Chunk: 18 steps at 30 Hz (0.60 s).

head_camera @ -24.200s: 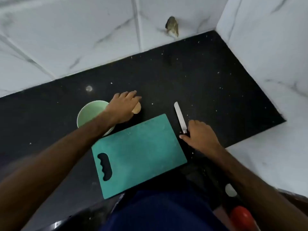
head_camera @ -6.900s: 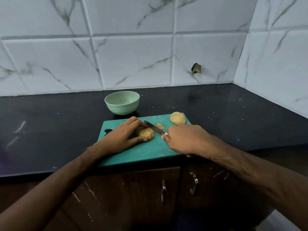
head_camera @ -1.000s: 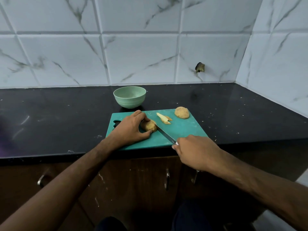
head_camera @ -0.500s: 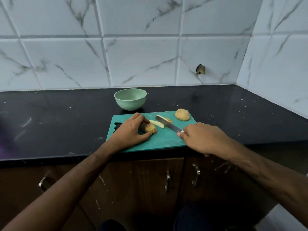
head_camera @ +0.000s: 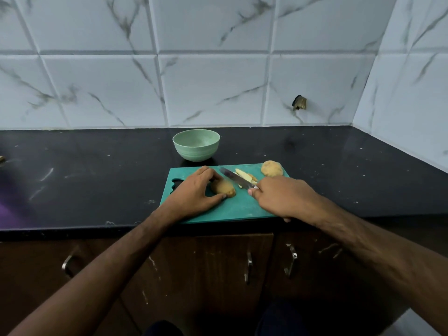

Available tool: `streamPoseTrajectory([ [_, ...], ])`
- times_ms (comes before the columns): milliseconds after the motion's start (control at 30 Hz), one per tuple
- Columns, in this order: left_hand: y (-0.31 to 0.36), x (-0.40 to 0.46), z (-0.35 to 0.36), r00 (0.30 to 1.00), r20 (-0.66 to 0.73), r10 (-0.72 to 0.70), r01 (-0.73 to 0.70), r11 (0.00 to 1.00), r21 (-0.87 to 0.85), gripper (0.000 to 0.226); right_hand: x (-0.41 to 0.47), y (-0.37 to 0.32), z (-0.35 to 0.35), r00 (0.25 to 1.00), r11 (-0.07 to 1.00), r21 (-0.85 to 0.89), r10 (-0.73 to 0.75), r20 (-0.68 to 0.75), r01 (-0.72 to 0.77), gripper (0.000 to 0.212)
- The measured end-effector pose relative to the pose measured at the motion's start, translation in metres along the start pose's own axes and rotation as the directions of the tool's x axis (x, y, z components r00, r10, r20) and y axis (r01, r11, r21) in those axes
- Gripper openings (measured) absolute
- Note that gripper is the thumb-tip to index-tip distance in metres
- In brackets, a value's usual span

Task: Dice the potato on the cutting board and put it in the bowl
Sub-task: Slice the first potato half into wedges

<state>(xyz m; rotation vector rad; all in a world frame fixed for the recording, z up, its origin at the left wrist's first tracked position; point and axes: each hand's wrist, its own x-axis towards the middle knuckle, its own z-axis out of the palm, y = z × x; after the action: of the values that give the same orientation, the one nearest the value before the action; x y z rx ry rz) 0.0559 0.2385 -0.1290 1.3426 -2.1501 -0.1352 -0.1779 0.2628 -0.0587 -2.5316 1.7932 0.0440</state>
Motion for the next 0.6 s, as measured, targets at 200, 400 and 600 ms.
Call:
streamPoseTrajectory([
  [200, 0.002, 0.000, 0.000, 1.000, -0.005, 0.005, -0.005, 1.000, -0.001, 0.040, -0.002, -0.008, -0.004, 0.999, 0.998, -0.057, -0.040, 0.001, 0.040, 0.049],
  [400, 0.002, 0.001, -0.001, 1.000, -0.009, 0.003, -0.003, 1.000, 0.008, 0.041, -0.004, -0.011, -0.014, 0.997, 0.988, -0.133, -0.071, 0.028, 0.074, 0.047],
  [600, 0.000, 0.001, 0.000, 0.999, -0.038, 0.038, -0.037, 0.999, 0.027, 0.044, 0.010, -0.025, -0.024, 0.992, 0.978, -0.176, -0.098, 0.083, 0.112, 0.032],
])
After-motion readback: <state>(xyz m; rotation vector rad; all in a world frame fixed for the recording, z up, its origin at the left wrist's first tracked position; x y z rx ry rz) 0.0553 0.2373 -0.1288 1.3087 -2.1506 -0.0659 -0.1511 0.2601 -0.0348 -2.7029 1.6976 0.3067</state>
